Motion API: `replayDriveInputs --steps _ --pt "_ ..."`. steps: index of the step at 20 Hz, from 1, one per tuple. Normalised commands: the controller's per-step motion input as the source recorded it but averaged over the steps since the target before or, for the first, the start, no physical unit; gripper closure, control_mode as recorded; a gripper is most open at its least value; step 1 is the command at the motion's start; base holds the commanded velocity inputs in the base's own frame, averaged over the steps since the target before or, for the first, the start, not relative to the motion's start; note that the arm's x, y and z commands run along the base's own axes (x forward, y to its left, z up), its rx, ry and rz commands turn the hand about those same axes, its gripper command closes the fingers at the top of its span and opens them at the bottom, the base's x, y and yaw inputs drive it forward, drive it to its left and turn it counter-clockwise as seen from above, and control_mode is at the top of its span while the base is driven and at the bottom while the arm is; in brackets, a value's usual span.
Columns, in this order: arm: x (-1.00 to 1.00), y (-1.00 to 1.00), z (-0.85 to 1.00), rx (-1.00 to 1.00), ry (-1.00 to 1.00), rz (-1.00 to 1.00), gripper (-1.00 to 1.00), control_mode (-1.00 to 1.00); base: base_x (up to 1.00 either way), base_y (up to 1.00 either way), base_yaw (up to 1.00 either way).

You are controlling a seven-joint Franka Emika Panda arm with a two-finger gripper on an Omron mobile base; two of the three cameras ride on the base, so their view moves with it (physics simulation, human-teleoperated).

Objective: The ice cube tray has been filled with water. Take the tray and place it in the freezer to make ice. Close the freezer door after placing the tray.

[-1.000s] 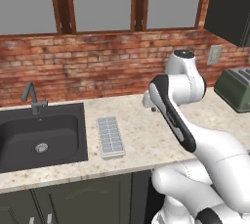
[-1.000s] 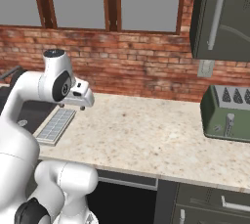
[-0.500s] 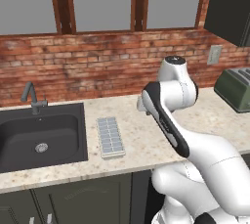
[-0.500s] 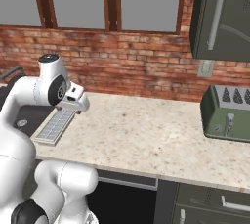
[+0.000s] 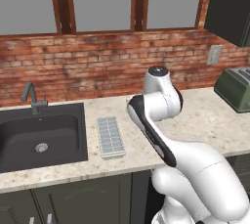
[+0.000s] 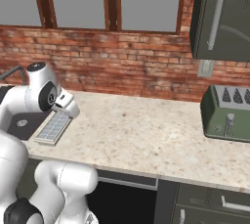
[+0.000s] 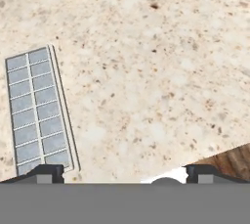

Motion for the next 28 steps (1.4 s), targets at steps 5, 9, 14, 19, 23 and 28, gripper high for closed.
replayDriveInputs --steps 5,9,14,19,23,28 --pt "0.46 0.27 -0.18 0.03 -0.01 -0.21 -1.0 -1.0 0.0 0.0 0.0" --pt "0.41 0.04 -0.01 0.08 0.02 -0.07 -1.0 -1.0 0.0 0.0 0.0" --pt "0.42 -0.02 0.0 0.11 0.03 0.0 -1.0 -1.0 0.0 0.0 0.0" --pt "0.48 0.0 -0.01 0.04 0.01 0.0 -1.0 -1.0 0.0 0.0 0.0" --pt "0.45 0.02 -0.11 0.0 0.06 0.0 -1.0 -1.0 0.0 0.0 0.0" --pt "0.42 0.01 -0.19 0.0 0.07 0.0 -1.0 -1.0 0.0 0.0 0.0"
